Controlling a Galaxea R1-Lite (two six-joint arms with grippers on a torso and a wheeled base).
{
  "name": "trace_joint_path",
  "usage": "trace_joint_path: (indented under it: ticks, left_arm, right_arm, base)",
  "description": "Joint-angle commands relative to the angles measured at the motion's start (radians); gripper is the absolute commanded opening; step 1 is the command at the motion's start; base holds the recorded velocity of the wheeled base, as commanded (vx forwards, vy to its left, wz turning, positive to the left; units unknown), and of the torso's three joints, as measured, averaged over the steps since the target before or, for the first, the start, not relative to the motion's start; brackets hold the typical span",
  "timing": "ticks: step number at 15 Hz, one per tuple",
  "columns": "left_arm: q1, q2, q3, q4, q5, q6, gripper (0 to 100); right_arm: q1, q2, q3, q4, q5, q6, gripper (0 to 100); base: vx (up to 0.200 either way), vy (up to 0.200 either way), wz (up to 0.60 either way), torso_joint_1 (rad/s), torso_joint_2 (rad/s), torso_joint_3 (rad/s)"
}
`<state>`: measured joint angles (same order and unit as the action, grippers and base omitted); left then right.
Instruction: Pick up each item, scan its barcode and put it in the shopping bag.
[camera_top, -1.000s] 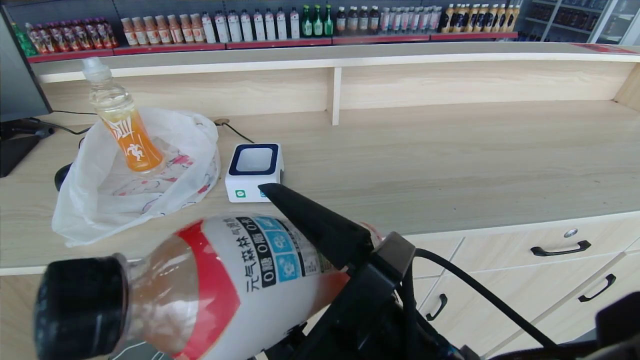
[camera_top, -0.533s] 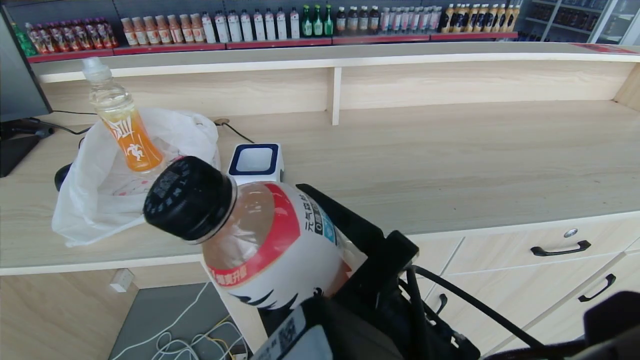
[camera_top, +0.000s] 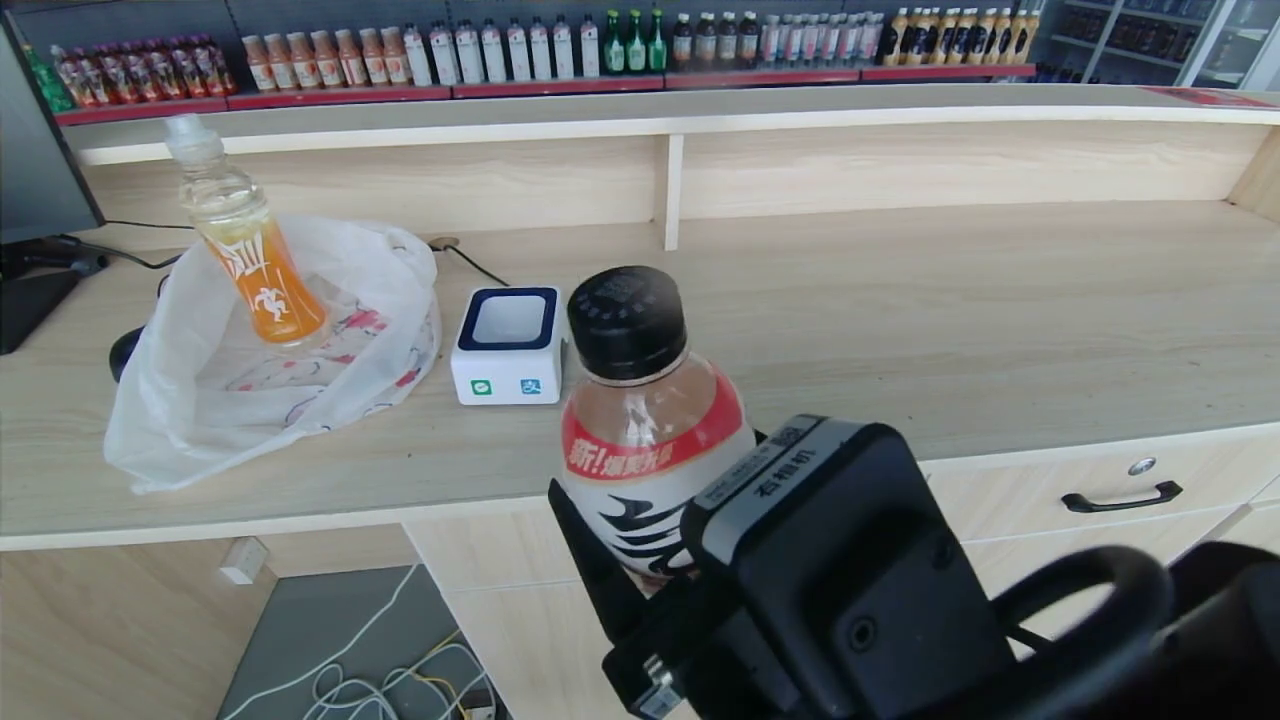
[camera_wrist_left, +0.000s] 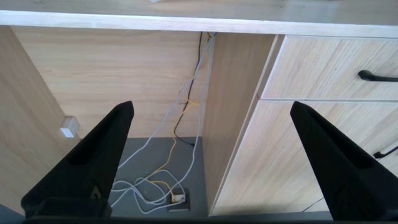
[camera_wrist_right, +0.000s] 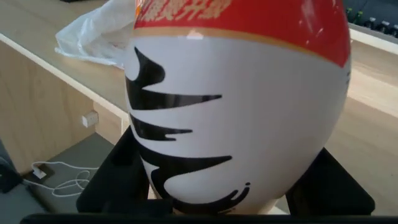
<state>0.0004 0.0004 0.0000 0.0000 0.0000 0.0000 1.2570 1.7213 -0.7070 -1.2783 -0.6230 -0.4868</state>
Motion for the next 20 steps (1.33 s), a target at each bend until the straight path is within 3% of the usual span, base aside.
trace_joint_path:
  ticks: [1,5,8,11,16,20]
  left_arm:
    - [0.001,0.0,0.0,0.0,0.0,0.0,100]
    - [0.0,0.0,0.0,0.0,0.0,0.003,100]
    - [0.001,0.0,0.0,0.0,0.0,0.005,100]
    - [0.001,0.0,0.0,0.0,0.0,0.003,100]
    - [0.001,0.0,0.0,0.002,0.0,0.0,100]
    - [0.001,0.0,0.0,0.0,0.0,0.0,100]
  right_arm:
    - [-0.031,-0.051,0.04,-0.007,0.006,0.017,0]
    - [-0.226,-0.043,0.077,-0.018,0.014,0.312,0]
    - [-0.321,-0.045,0.061,-0.018,0.151,0.359,0]
    - [-0.427,-0.045,-0.014,-0.039,0.163,0.367,0]
    - [-0.453,-0.046,-0.043,-0.096,0.23,0.416,0]
    - [-0.478,-0.049,-0.062,-0.105,0.227,0.406,0]
  base:
    - [0.0,0.0,0.0,0.0,0.0,0.0]
    - [0.0,0.0,0.0,0.0,0.0,0.0]
    - [0.0,0.0,0.0,0.0,0.0,0.0]
    - [0.0,0.0,0.0,0.0,0.0,0.0]
    - [0.0,0.0,0.0,0.0,0.0,0.0]
    - [0.0,0.2,0.0,0.004,0.0,0.006]
